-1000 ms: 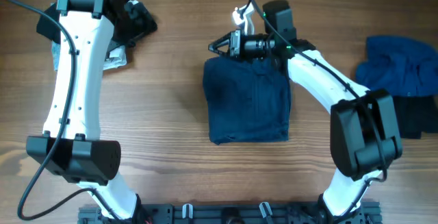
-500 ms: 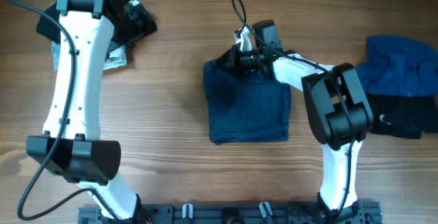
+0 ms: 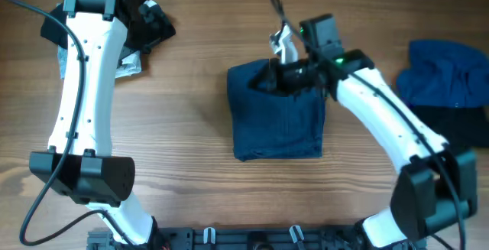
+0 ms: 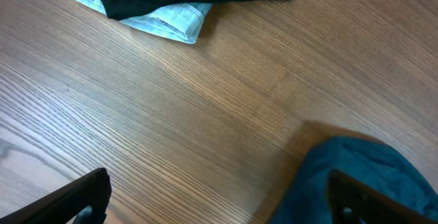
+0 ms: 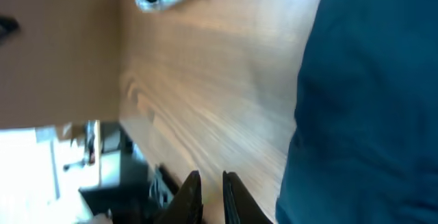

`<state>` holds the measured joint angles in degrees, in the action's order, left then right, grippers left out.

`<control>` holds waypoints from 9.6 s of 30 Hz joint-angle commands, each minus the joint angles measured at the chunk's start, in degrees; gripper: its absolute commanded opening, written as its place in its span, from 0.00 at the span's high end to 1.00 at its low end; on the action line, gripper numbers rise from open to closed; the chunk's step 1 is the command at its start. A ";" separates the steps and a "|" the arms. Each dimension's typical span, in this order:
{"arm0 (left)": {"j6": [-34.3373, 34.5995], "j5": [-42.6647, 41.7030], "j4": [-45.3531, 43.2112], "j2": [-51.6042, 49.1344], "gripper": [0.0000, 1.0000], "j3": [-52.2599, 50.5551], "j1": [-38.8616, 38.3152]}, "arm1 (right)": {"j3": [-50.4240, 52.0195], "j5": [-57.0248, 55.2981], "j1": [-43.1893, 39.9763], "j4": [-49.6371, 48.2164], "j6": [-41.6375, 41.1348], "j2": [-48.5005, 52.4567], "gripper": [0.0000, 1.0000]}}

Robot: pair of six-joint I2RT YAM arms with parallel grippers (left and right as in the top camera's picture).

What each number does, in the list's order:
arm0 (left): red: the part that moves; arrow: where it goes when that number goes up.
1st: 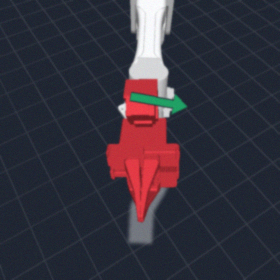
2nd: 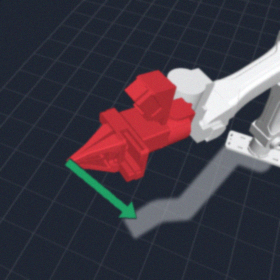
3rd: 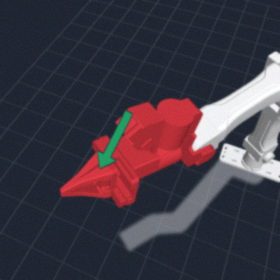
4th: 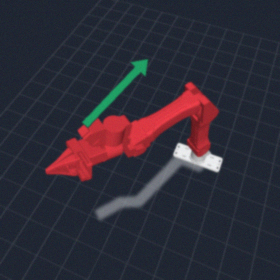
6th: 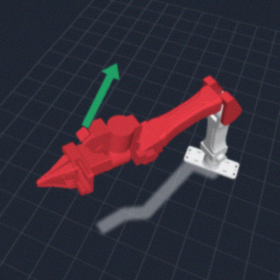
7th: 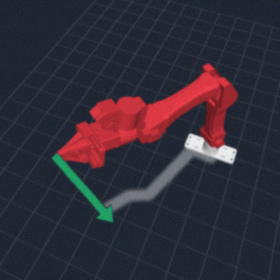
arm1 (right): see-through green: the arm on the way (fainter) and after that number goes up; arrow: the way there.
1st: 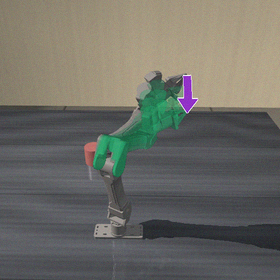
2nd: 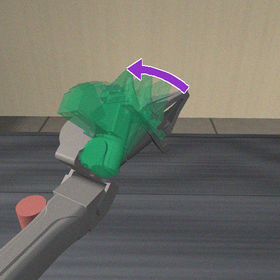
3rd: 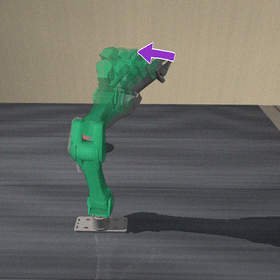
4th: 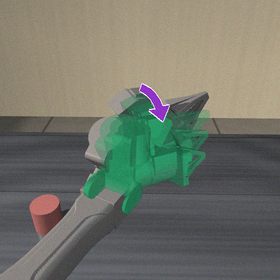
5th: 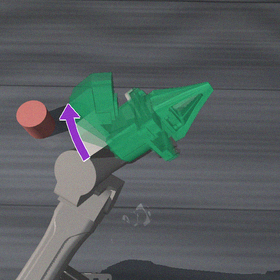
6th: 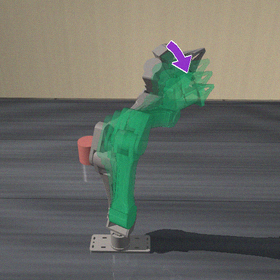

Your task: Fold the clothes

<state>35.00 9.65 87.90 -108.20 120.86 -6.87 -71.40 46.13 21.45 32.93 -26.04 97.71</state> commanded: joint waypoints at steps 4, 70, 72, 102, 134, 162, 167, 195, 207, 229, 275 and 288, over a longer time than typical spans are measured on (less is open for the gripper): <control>0.11 0.96 0.26 -0.35 0.00 -0.22 0.39 | 6.25 8.63 3.87 -6.16 -1.92 12.17 0.86; -4.79 -5.73 1.62 -0.35 0.00 -1.42 0.35 | 11.39 15.43 -21.40 -16.15 3.80 1.51 0.73; -4.79 -5.73 0.81 -0.35 0.00 -2.32 0.35 | 11.41 15.41 -20.90 -6.10 7.06 -3.58 0.73; -18.36 -27.50 -5.42 -0.35 0.00 -9.79 -1.64 | 21.59 -5.95 -19.43 3.10 2.05 -23.87 0.14; -12.81 -56.37 -61.48 -0.39 0.00 -61.77 -15.30 | 20.39 -7.39 -19.43 3.61 3.58 -30.32 0.01; -26.12 -27.78 -73.29 -0.61 0.96 -40.15 0.39 | 20.39 -7.17 -19.43 8.31 2.82 -30.32 0.01; -28.94 -28.85 -76.39 -0.61 0.96 -39.74 2.10 | 20.39 -7.17 -19.43 8.28 0.70 -30.32 0.01; -32.52 -21.79 -69.88 -0.61 0.96 -3.48 15.78 | 20.39 -5.68 -19.43 9.88 -3.48 -30.32 0.01; -21.42 -20.33 -71.80 -10.64 0.94 -3.52 32.89 | 20.39 -5.62 -19.43 11.26 -2.58 -30.32 0.01; -15.02 -8.04 -71.82 -16.63 0.91 -3.52 25.88 | 20.39 -5.66 -19.43 11.47 -2.34 -30.32 0.01; 17.51 -40.72 -38.93 -5.33 0.62 -3.52 16.31 | 20.39 -4.96 -19.43 11.21 0.39 -30.32 0.01; -7.85 -16.44 -66.51 -9.88 0.96 -3.52 16.28 | 20.39 -1.90 -19.43 10.45 0.37 -30.32 0.01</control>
<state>33.08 -10.26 24.01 -112.05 117.23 9.47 -50.81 41.56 1.85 43.33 -26.74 67.48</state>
